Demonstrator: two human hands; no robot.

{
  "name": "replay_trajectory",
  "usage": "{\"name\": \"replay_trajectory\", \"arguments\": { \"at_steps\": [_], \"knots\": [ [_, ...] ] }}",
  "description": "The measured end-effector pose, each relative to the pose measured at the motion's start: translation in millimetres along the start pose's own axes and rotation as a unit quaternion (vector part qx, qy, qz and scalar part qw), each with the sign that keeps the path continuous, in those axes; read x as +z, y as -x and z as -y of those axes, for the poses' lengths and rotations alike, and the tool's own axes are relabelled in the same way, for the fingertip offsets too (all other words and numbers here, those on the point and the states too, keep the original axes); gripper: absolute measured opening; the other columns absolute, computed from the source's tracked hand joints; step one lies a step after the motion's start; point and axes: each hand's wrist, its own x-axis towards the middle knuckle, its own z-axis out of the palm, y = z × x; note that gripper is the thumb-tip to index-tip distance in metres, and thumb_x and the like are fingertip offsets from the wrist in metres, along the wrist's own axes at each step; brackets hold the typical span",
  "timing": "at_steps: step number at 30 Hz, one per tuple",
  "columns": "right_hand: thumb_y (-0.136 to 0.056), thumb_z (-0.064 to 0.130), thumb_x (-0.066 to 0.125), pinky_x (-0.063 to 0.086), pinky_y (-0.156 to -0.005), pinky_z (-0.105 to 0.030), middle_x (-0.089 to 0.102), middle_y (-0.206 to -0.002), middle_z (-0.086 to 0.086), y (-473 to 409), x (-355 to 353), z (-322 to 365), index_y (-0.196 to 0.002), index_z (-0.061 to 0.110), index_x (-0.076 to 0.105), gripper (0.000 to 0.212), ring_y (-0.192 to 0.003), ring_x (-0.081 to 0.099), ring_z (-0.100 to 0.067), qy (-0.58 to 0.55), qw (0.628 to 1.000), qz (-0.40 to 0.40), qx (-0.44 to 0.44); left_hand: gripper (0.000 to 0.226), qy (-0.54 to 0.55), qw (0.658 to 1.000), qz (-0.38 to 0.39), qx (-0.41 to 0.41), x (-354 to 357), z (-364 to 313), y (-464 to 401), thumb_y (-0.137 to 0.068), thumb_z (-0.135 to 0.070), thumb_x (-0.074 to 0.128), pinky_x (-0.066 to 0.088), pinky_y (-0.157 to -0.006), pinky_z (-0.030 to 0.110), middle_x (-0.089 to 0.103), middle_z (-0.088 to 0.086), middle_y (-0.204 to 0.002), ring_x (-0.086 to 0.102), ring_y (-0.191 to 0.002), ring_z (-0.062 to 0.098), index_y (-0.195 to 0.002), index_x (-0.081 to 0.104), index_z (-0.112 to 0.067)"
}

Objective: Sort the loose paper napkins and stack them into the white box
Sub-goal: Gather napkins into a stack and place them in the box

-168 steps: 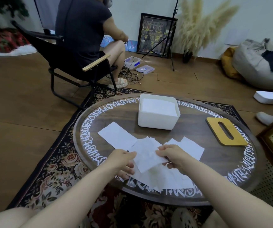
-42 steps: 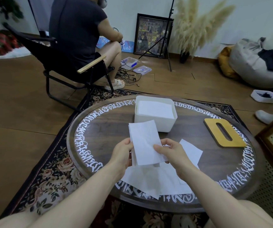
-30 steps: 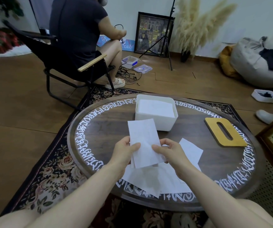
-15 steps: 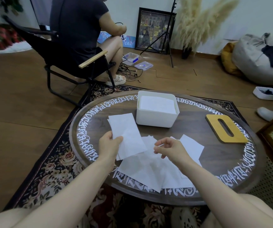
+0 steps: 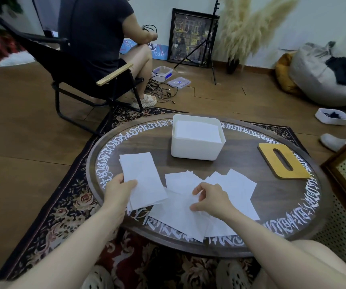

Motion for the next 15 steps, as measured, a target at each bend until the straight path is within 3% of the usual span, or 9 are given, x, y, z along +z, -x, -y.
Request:
{"name": "replay_trajectory", "arguments": {
  "at_steps": [7, 15],
  "knots": [
    [-0.074, 0.028, 0.075, 0.041, -0.082, -0.031, 0.056, -0.080, 0.009, -1.4, 2.4, 3.6, -0.078, 0.027, 0.057, 0.018, -0.084, 0.053, -0.014, 0.037, 0.999, 0.008, -0.015, 0.011, 0.007, 1.000, -0.002, -0.013, -6.3, -3.5, -0.1, -0.095, -0.004, 0.053, 0.051, -0.089, 0.045, 0.059, 0.000, -0.087, 0.059, -0.092, 0.028, -0.100, 0.055, -0.014],
    [-0.085, 0.031, 0.067, 0.037, -0.073, -0.027, 0.056, -0.074, 0.009, -0.7, -7.5, 4.7, -0.073, 0.027, 0.062, 0.013, -0.069, 0.051, -0.008, -0.039, 0.999, -0.017, 0.006, 0.011, 0.009, 1.000, 0.002, -0.007, -5.6, -3.3, 0.7, -0.095, -0.003, 0.052, 0.052, -0.085, 0.042, 0.059, 0.001, -0.089, 0.058, -0.087, 0.024, -0.099, 0.055, -0.014]
  ]
}}
